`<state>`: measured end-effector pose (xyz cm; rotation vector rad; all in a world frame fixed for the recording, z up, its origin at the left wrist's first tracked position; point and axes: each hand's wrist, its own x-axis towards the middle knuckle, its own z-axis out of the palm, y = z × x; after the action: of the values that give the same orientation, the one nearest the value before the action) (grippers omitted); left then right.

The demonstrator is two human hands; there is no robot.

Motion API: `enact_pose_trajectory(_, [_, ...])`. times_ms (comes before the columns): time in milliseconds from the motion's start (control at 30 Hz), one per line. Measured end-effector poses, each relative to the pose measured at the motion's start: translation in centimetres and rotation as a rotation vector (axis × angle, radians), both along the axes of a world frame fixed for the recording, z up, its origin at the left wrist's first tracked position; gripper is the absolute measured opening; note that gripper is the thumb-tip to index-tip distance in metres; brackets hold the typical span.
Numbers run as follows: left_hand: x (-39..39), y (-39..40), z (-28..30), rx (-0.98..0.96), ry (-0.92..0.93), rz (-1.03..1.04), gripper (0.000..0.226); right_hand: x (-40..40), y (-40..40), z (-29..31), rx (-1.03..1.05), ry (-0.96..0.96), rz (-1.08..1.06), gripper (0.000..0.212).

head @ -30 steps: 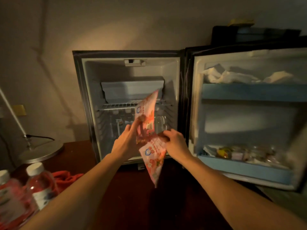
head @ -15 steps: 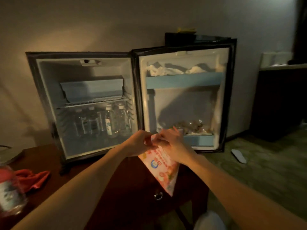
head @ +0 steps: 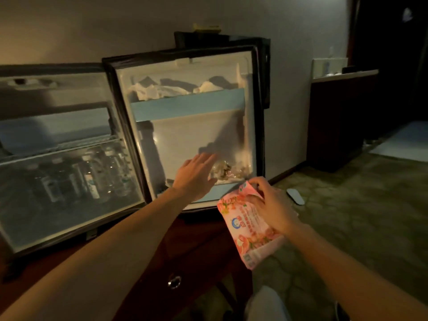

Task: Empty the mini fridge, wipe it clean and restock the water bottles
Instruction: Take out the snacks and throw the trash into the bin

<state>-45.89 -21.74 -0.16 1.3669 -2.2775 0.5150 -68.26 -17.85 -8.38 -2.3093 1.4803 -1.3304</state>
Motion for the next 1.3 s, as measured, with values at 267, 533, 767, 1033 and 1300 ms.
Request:
enact_pose_trajectory(267, [-2.7,-3.7,0.3,0.007,-0.080,-0.001,0.060,-0.6,-1.4,0.3,0.101,-0.081,-0.009,0.055])
enact_pose_trajectory(533, [-1.6,-3.4,1.3,0.100,0.064,-0.139,0.026,-0.3,-2.1,-0.2,0.024,-0.106,-0.061,0.027])
enact_pose_trajectory(767, [0.2,0.2,3.8,0.002,0.102,-0.205,0.024,0.5,-0.8,0.4,-0.048,-0.129,-0.087,0.028])
enact_pose_trajectory(1033, [-0.7,4.7,4.4,0.250,0.046,-0.228,0.021,-0.4,2.3,0.6,0.027,-0.032,-0.183,0.024])
enact_pose_trajectory(1300, [-8.5,6.1,-3.7,0.343,-0.067,-0.344,0.020,-6.9,6.6,-5.2,0.228,-0.065,-0.366,0.017])
